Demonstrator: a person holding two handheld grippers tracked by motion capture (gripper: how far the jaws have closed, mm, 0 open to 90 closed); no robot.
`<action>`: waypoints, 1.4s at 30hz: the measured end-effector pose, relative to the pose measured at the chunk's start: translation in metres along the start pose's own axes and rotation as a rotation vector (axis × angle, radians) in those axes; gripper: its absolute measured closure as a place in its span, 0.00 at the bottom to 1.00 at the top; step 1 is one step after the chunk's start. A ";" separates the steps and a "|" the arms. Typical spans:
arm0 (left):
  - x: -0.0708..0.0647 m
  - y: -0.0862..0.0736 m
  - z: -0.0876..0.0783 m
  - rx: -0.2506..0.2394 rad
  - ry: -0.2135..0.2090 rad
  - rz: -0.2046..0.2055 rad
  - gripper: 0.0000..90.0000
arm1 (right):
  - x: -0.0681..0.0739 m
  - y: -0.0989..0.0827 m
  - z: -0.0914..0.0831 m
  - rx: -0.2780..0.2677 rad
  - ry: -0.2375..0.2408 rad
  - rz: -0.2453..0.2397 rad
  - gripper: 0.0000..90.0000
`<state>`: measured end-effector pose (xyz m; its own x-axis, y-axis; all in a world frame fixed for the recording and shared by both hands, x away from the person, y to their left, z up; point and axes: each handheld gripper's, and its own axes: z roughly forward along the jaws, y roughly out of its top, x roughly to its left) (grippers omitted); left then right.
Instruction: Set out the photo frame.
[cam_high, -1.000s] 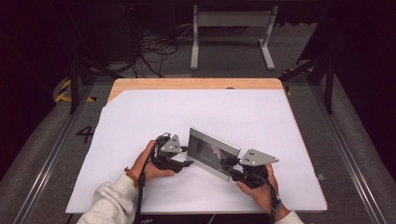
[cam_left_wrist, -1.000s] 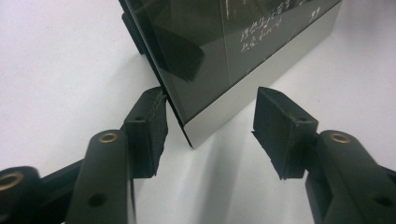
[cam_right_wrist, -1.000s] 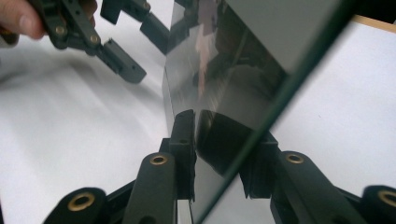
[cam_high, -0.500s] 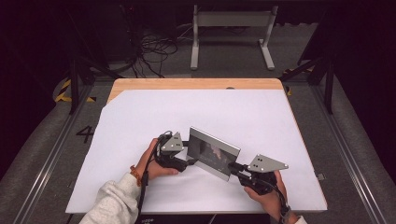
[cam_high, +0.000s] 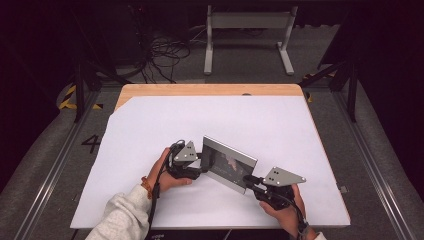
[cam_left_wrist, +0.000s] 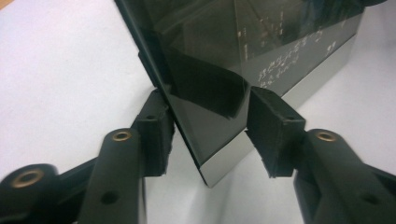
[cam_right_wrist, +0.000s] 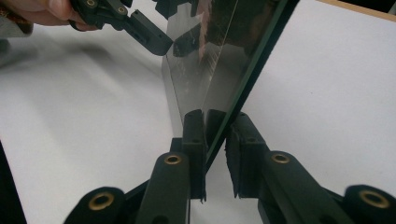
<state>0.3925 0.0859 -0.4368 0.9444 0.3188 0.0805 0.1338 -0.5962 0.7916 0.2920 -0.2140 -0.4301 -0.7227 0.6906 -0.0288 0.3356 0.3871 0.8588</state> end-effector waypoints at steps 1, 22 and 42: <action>0.000 0.000 0.000 0.002 0.002 -0.001 0.59 | 0.000 0.000 0.000 0.000 0.001 0.000 0.87; -0.006 -0.001 -0.007 0.040 0.036 0.019 0.66 | 0.000 0.000 0.004 0.021 -0.020 -0.015 0.86; -0.016 -0.003 -0.014 0.065 0.072 0.019 0.70 | -0.006 0.000 0.006 0.019 -0.034 -0.003 0.85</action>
<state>0.3729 0.0926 -0.4324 0.9231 0.3581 0.1403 0.1375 -0.6481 0.7490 0.3001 -0.2139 -0.4328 -0.7025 0.7100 -0.0488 0.3454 0.4002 0.8489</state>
